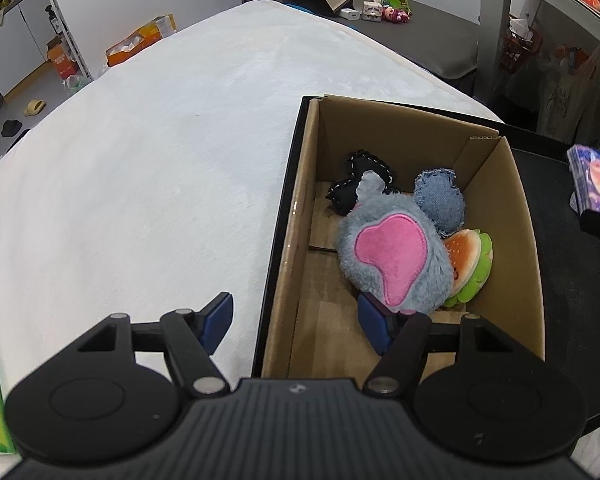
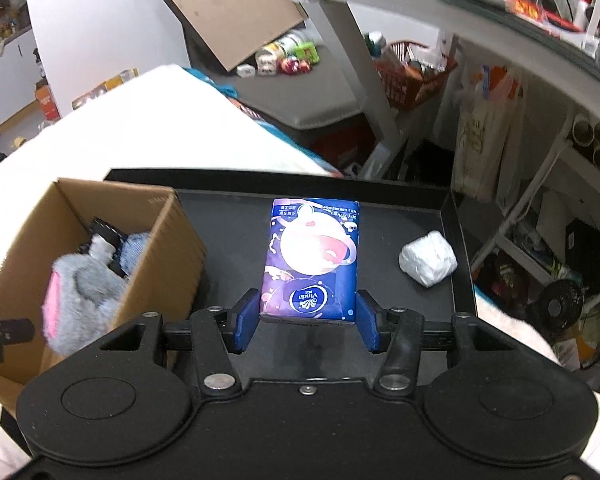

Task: Organize soft objects
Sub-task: 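Carry the blue tissue pack into the box and release it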

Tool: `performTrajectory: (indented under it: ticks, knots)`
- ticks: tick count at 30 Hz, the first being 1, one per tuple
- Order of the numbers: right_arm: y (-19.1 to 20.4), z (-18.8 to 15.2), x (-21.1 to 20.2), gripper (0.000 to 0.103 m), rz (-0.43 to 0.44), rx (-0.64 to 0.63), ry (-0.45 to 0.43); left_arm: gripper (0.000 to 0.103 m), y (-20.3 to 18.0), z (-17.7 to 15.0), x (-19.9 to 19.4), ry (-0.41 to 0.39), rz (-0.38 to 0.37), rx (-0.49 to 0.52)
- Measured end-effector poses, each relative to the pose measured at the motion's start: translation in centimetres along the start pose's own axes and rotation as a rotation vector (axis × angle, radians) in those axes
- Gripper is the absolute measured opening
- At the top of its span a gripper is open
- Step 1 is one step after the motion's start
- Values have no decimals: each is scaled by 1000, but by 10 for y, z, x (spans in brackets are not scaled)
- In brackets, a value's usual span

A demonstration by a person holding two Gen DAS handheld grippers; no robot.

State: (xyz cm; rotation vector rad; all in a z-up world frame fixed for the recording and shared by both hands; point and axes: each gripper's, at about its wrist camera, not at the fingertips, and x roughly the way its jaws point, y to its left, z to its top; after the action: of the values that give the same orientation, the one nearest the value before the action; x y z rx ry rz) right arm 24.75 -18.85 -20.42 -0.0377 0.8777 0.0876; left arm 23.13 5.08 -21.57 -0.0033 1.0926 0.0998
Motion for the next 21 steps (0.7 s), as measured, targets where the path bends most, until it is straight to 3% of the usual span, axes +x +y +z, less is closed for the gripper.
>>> performTrajectory:
  ticks: [21]
  knots:
    - [66, 27, -44, 50, 121, -154, -116, 67, 23, -9, -1, -2, -43, -43]
